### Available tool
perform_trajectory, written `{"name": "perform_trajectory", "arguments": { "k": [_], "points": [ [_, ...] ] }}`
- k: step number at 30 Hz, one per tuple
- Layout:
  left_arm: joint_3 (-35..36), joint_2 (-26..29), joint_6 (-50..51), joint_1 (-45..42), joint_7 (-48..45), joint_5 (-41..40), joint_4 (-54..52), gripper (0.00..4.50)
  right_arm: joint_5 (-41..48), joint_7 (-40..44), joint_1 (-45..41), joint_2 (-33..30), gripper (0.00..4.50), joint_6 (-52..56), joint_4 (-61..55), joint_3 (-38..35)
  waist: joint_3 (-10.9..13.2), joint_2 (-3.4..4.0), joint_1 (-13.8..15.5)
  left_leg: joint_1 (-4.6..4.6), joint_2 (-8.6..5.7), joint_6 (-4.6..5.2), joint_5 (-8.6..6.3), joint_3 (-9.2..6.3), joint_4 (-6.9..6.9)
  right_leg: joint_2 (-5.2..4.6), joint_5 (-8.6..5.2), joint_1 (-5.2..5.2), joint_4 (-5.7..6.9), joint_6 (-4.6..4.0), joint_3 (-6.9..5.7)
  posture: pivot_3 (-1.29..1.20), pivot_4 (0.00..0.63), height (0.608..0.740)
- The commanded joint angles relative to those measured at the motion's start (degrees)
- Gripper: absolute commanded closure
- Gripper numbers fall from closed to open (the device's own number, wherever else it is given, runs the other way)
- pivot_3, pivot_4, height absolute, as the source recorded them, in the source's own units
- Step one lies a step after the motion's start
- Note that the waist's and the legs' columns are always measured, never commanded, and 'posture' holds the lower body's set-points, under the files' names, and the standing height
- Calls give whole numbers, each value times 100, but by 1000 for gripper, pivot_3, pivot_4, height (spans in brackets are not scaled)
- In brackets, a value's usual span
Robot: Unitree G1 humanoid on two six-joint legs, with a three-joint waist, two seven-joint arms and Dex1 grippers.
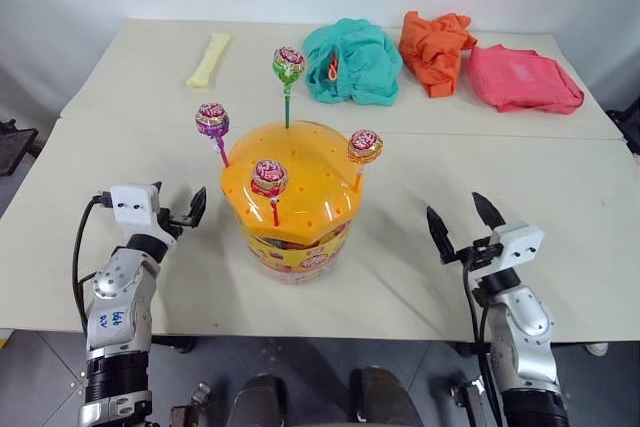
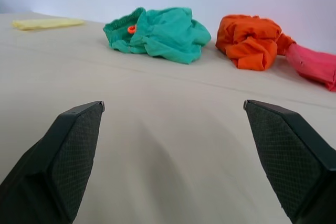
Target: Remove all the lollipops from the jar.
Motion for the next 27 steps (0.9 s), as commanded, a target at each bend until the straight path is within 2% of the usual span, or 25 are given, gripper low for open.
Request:
{"name": "perform_trajectory", "arguments": {
  "k": [1,4,6,11,14,17,19,21,22,24,27],
  "points": [
    [-168,152,-168,22,-88,227,-106,0,149,184,85,-179,33,64,-300,5,0,0,1,0,0,0,0,0,0,0,0,0,0,0,0,0,150,740],
    [-215,235,-322,83,-450,108,-152,0,519,612,196,-381,33,303,-582,36,0,0,4,0,-2,0,0,1,0,-1,0,0,0,0,1,0,150,740],
    [-25,324,-193,181,-1140,-543,-229,0,894,1005,272,-567,33,424,-889,21,0,1,4,-1,-1,0,0,1,0,-1,0,0,-1,0,1,0,150,740],
    [508,1372,110,519,-3127,-1594,183,0,2046,1966,490,-1327,33,905,-1848,-341,3,6,-14,0,6,0,0,1,-2,6,0,0,-5,-1,0,0,150,740],
    [1003,2486,752,653,-4600,-2181,971,0,3033,2839,713,-2076,33,1371,-2578,-801,6,9,-3,0,2,1,-1,2,-2,5,0,2,-10,-1,-1,0,150,740],
    [1332,3064,1135,571,-5331,-2572,1369,0,3362,3248,875,-2549,33,1619,-2983,-1062,5,8,9,-2,2,7,-4,-1,-7,4,-1,7,-23,-1,-9,0,150,740],
    [1587,3300,2279,528,-5596,-3419,991,0,3507,3520,978,-2753,33,1748,-3237,-1142,5,7,40,1,3,12,-7,-3,-6,0,0,16,-27,-1,-12,0,150,740],
    [1648,3237,2369,427,-5509,-3563,595,0,3567,3655,1038,-2849,33,1845,-3436,-1171,5,7,74,-2,1,17,-10,-15,-1,-6,0,21,-24,0,-15,0,150,740],
    [1610,3029,2242,213,-5311,-3693,162,0,3635,3502,1007,-2812,33,1926,-3598,-1143,5,7,100,-1,-1,18,-11,-14,-1,-9,0,22,-24,0,-14,0,150,740],
    [1444,2750,2252,-147,-5023,-3934,-593,0,3727,3188,913,-2667,33,2026,-3795,-1076,4,5,160,-5,-1,19,-11,-15,8,-9,1,22,-24,2,-13,0,150,740],
    [1093,2515,2396,-580,-4814,-4080,-1186,0,3779,3086,821,-2573,33,2152,-3890,-1010,2,3,152,-13,2,12,-20,-20,36,-4,5,22,-17,9,-13,0,150,740]
  ]
}}
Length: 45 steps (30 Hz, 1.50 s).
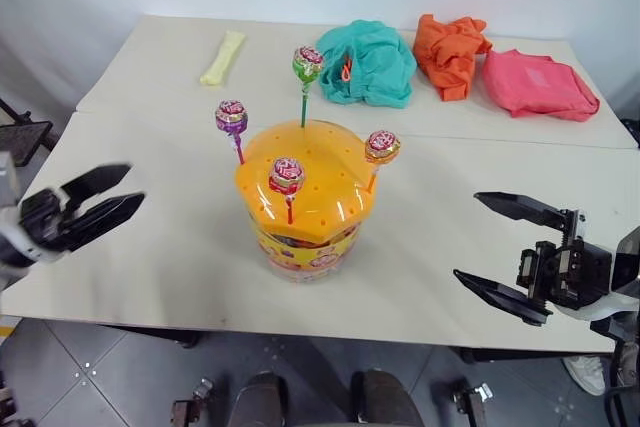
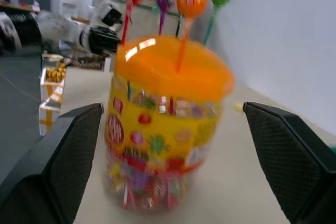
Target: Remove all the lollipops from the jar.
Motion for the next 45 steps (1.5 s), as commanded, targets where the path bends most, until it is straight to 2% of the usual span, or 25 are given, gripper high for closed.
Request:
{"name": "perform_trajectory", "arguments": {
  "k": [1,6,9,16,21,22,26,28,31,34,37,41,45],
  "points": [
    [-341,-137,79,-468,249,-285,-775,0,166,-112,-44,77,33,135,-235,-32,0,0,-2,0,-2,0,0,0,3,1,0,1,1,0,0,0,150,740],
    [-832,-257,305,-1235,361,-415,-885,0,377,-473,-502,166,33,376,-413,79,2,3,-55,2,-8,0,0,14,11,15,0,-2,-1,0,8,0,150,740],
    [-915,-204,549,-1390,251,-599,-823,579,411,-658,-692,234,0,478,-535,145,2,4,-110,2,-6,-2,-1,11,11,17,0,-4,1,0,10,0,150,740],
    [-983,-100,621,-1626,-62,-532,-499,2705,242,-715,-635,358,0,485,-609,169,2,4,-136,-1,-5,-1,-1,9,12,15,0,-5,0,0,9,0,150,740],
    [-1052,-180,939,-1877,-159,-790,-391,4272,199,-762,-743,397,0,492,-585,202,2,4,-134,-3,-6,-1,-2,8,15,13,0,-5,0,0,10,0,150,740],
    [-1019,-228,989,-1932,-71,-837,-343,4476,221,-800,-796,402,0,506,-579,199,2,4,-136,-3,-5,0,-2,8,16,13,0,-5,-1,0,11,0,150,740],
    [-715,-407,1270,-2170,480,-1210,-58,4476,427,-1039,-984,451,0,617,-605,178,2,4,-138,-3,-3,0,-2,5,17,14,0,-5,1,0,11,0,150,740],
    [-258,-478,1465,-2418,1115,-1638,468,4476,547,-1141,-1152,441,0,707,-644,205,2,4,-140,-4,1,0,-2,3,18,13,0,-6,3,0,10,0,150,740],
    [389,-339,1404,-2628,1800,-1705,1481,4476,628,-1173,-1432,412,0,807,-653,283,2,3,-177,-6,6,0,-2,1,23,13,0,-9,7,0,10,0,150,740],
    [369,289,1162,-2260,1885,-787,2487,4476,491,-854,-1612,245,0,865,-577,345,3,4,-214,0,-3,-1,-2,1,17,18,0,-17,13,0,12,0,150,740],
    [-370,928,956,-1543,1522,335,2899,4476,398,-418,-1666,-25,0,924,-408,308,4,6,-201,4,-12,-1,-3,5,4,13,0,-21,10,0,7,0,150,740],
    [-919,1164,979,-837,1672,1229,3128,4476,430,244,-1584,-417,0,1033,-143,151,5,1,-97,-9,-9,13,-12,4,16,3,0,-20,8,0,0,0,150,740],
    [-1166,1103,1028,-552,1681,1634,3025,4476,496,637,-1545,-571,0,1116,-95,136,6,-11,-22,-14,-5,21,-22,8,31,2,0,-18,7,1,-2,0,150,740]
  ]
}}
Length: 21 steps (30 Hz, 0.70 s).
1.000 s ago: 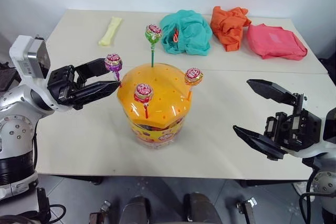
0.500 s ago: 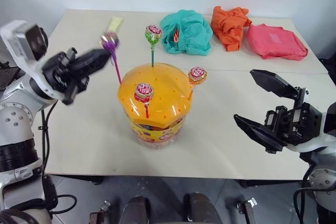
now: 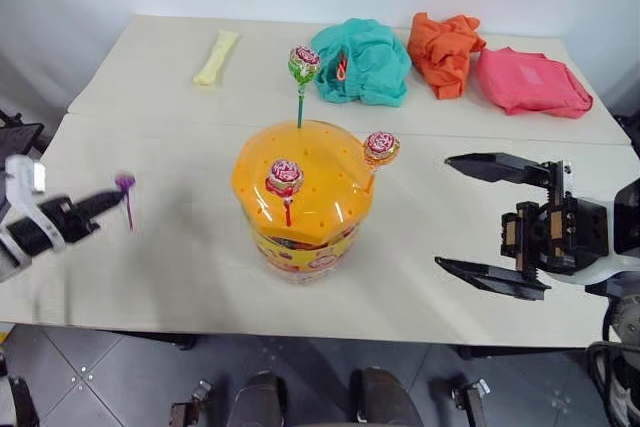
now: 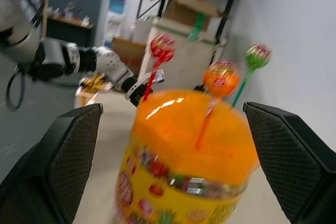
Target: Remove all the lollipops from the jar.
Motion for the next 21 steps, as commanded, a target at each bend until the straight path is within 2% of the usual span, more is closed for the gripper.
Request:
{"name": "perform_trajectory", "arguments": {
  "k": [1,5,10,14,16,18,21],
  "points": [
    [-135,98,4,101,-48,355,-253,4476,135,349,53,-153,0,71,-59,-129,-1,-1,27,0,2,-2,-1,1,2,1,0,0,-1,0,-3,0,150,740],
    [-196,83,147,194,0,569,-323,4476,108,554,150,-233,0,179,-51,-159,-1,-1,30,1,2,-3,-4,5,4,-1,0,0,0,1,-5,0,150,740],
    [-55,296,39,530,-465,663,-574,3139,171,449,247,-239,0,276,-103,-378,0,1,11,6,2,-5,-8,12,4,-3,1,-1,3,1,-10,0,150,740],
    [496,450,-965,742,-1636,471,-718,1981,415,33,480,-74,0,367,-397,-538,1,1,-4,6,7,-12,-11,15,3,1,0,-5,2,0,-33,0,150,740],
    [896,460,-1684,559,-2267,330,-464,1981,436,-171,604,-19,0,363,-403,-728,1,1,11,5,10,-12,-12,16,4,-3,0,-5,0,0,-36,0,150,740],
    [1009,463,-2072,260,-2495,331,-199,1981,386,-218,747,23,0,335,-383,-869,0,0,31,2,7,-11,-12,16,6,-3,0,-4,-5,0,-42,0,150,740],
    [828,394,-1716,-299,-2818,11,-606,1981,317,-268,939,55,0,313,-290,-1074,0,0,69,1,-4,-8,-15,15,10,-6,0,3,-7,0,-55,0,150,740]
  ]
}}
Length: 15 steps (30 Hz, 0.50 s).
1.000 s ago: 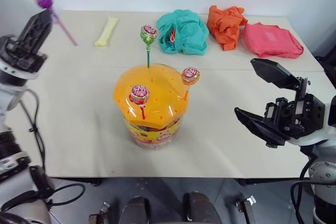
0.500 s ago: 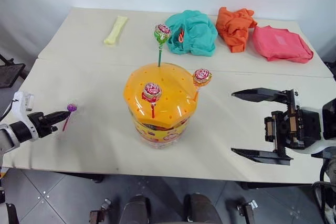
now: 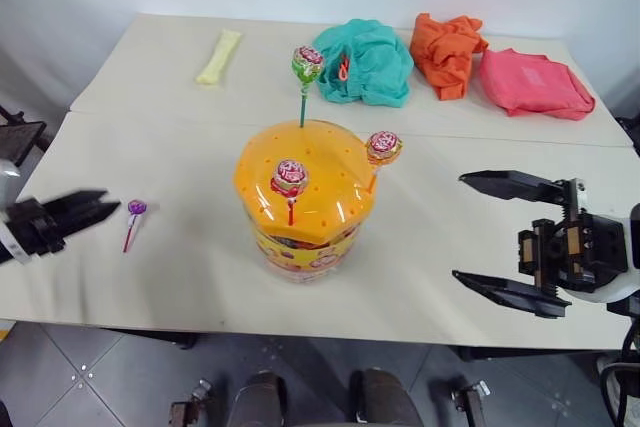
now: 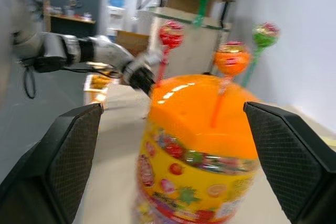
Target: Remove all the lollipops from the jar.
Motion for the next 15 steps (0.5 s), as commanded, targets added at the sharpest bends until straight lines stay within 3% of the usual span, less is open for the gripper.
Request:
{"name": "perform_trajectory", "arguments": {
  "k": [1,4,6,9,15],
  "points": [
    [-66,-18,414,-604,-408,-590,-621,1981,43,-116,137,61,0,-76,13,-383,0,0,19,0,-2,3,-1,0,1,-2,0,3,2,1,-2,0,150,740],
    [-394,-307,1106,-1187,-268,-1020,-1292,1981,94,-250,159,60,0,-42,81,-558,0,0,24,-5,0,5,-3,-6,6,-3,4,3,4,7,-4,0,150,740],
    [-894,-984,1417,-2113,78,-1303,-1764,1618,252,-501,178,53,0,18,75,-824,0,1,67,-5,-1,5,-3,-9,8,-2,5,2,8,8,-4,0,150,740],
    [-1297,-1561,1832,-2899,194,-1455,-1902,840,415,-789,304,75,0,66,-77,-1080,-3,-5,118,-13,-3,5,-3,-15,27,0,11,6,12,16,-11,0,150,740],
    [-2069,-2085,2305,-3901,-330,-1374,-1472,840,501,-1135,920,275,0,26,-547,-1449,2,4,-46,-9,-5,3,-3,-5,10,9,11,-5,2,16,-22,0,150,740]
  ]
}}
